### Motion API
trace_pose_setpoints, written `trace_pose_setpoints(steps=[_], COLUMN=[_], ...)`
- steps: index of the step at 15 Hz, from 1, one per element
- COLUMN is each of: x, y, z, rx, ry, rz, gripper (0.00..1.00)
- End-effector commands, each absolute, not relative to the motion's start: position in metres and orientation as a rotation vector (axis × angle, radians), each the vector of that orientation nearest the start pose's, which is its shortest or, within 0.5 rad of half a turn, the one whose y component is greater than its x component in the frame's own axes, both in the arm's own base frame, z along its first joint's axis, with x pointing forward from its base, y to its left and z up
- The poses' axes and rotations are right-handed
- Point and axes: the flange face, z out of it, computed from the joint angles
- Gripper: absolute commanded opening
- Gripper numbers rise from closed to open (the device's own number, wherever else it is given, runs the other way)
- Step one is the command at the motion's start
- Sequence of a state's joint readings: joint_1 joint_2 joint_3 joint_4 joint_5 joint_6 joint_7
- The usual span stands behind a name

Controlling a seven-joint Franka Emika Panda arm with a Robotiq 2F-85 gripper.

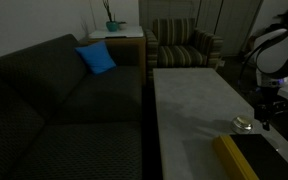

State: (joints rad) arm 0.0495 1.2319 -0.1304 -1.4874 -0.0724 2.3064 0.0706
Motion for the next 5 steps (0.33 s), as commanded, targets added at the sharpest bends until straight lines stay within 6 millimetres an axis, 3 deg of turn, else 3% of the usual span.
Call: trace_pose_setpoints(steps=[1, 5], x=[0.5905, 0.5896], y=[-0.0495, -0.0491], z=[-0.0741, -0.0749], rx=[-3.277, -3.284], ry=[0.028, 0.005], rz=[0.725, 0.725], gripper=[1.00, 1.00])
